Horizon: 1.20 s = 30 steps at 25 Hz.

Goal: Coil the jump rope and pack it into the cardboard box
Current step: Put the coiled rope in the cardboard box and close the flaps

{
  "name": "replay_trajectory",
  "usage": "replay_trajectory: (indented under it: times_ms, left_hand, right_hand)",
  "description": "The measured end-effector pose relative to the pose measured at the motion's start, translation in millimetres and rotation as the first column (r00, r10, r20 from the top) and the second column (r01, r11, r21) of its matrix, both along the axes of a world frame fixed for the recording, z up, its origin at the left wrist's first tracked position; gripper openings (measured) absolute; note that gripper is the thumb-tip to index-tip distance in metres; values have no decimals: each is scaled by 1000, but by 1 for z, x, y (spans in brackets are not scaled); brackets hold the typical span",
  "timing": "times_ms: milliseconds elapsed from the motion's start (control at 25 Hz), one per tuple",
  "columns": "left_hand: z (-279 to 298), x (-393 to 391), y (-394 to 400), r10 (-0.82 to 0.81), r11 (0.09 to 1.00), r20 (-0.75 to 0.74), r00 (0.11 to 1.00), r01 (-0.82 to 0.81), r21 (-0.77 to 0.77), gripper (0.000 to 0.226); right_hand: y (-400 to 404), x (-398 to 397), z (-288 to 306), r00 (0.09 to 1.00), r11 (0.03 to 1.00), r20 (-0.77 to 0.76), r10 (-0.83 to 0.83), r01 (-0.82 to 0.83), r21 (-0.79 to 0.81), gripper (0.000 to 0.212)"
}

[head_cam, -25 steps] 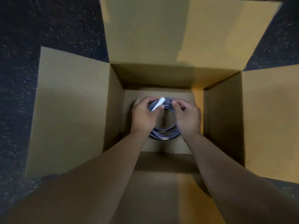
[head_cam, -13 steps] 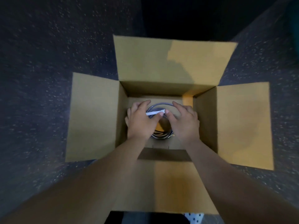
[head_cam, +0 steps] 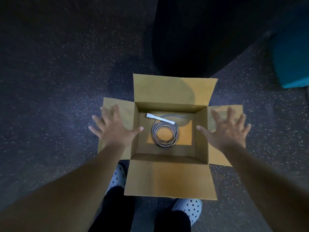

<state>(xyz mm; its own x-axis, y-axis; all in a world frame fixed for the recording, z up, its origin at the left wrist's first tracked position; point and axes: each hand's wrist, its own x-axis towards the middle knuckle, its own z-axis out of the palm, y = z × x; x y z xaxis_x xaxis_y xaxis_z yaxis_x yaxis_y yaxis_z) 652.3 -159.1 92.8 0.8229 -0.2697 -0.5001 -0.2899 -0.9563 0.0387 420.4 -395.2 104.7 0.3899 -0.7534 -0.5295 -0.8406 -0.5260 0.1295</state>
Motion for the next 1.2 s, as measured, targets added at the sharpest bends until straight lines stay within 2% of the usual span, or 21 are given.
replay_trajectory:
  times_ms: [120, 160, 240, 280, 360, 480, 600, 680, 760, 840, 960, 1040, 1120, 1200]
  left_hand:
    - [-9, -1, 13, 140, 990, 57, 989, -138, -33, 128]
    - [-5, -7, 14, 178, 981, 65, 982, -172, -92, 122]
    - [9, -24, 9, 188, 956, 117, 975, -154, -250, 108]
    - [18, -33, 3, 160, 942, 121, 980, -115, -316, 102]
    - [30, -53, -11, 29, 920, 73, 997, 2, -392, 95]
    - [21, -75, -27, -254, 884, -38, 966, 216, -414, 87]
    - [-14, -75, -36, -506, 845, -140, 851, 457, -277, 76]
    - [-41, -67, -40, -638, 770, -173, 750, 621, -147, 78]
    - [-70, -61, -38, -731, 675, -145, 666, 737, -17, 84]
    - [-92, -59, -29, -782, 608, -98, 616, 788, 99, 87]
    - [-105, -62, -19, -820, 544, -47, 570, 804, 240, 81]
    - [-94, -63, -26, -791, 597, -48, 609, 787, 156, 82]
    - [-68, -67, -34, -731, 682, -63, 679, 730, -42, 83]
    - [-34, -74, -38, -692, 720, -175, 700, 653, -236, 92]
  right_hand:
    - [-2, -19, -14, 984, 986, -72, -165, 165, 2, 103]
    - [4, -20, -14, 976, 977, -49, -214, 215, 15, 102]
    - [18, -18, -2, 968, 969, 88, -233, 239, -64, 92]
    - [25, -15, 7, 960, 966, 187, -211, 234, -111, 85]
    - [44, -4, 25, 931, 985, 342, -124, 158, -75, 80]
    - [77, 13, 22, 909, 990, 400, 118, -141, 28, 82]
    - [93, 19, -22, 897, 932, 296, 328, -359, 55, 77]
    - [92, 16, -56, 883, 894, 209, 420, -443, 75, 71]
    - [86, 10, -90, 854, 852, 104, 510, -518, 78, 68]
    - [81, 2, -114, 821, 819, -13, 571, -568, 84, 68]
    - [76, -7, -129, 803, 808, -93, 589, -586, 66, 69]
    - [77, -2, -118, 817, 817, -51, 574, -569, 91, 70]
    - [79, 5, -94, 839, 833, 47, 543, -545, 101, 71]
    - [79, 13, -63, 839, 843, 151, 523, -535, 49, 71]
